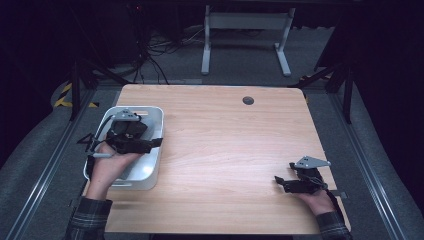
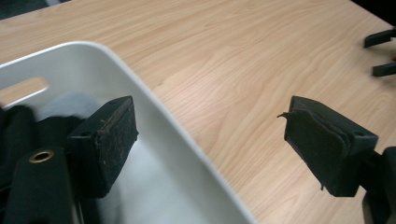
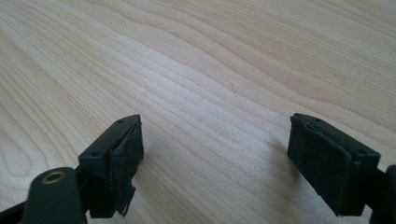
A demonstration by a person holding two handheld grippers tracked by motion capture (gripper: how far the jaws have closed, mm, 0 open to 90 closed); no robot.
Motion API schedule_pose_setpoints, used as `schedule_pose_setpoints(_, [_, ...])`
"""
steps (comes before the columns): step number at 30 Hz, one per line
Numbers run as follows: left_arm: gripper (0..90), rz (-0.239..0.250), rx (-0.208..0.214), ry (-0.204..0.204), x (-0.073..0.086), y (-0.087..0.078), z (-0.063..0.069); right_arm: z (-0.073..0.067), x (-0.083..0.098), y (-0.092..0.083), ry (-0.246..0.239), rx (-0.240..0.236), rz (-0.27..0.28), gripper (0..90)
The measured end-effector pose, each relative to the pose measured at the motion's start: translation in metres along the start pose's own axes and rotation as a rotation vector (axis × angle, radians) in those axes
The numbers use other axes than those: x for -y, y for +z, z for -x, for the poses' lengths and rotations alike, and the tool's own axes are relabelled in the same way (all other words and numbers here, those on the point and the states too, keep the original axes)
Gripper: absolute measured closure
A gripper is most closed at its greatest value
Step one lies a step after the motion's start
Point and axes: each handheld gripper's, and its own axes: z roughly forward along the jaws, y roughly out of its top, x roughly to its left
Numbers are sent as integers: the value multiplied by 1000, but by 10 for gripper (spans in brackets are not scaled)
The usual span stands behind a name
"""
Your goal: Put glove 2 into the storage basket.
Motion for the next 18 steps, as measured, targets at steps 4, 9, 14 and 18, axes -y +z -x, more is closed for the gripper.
schedule_pose_setpoints(4, [180, 7, 28, 29, -4, 15, 20, 0, 0, 0, 0, -2, 1, 188])
schedule_pose_setpoints(9, [180, 0, 73, 52, -4, 36, 43, 0, 0, 0, 0, -2, 1, 188])
schedule_pose_setpoints(14, [181, -7, 107, 74, 0, 56, 62, 0, 0, 0, -1, -3, 1, 188])
schedule_pose_setpoints(18, [182, -19, 129, 87, 4, 73, 79, 0, 0, 0, -2, -3, 1, 187])
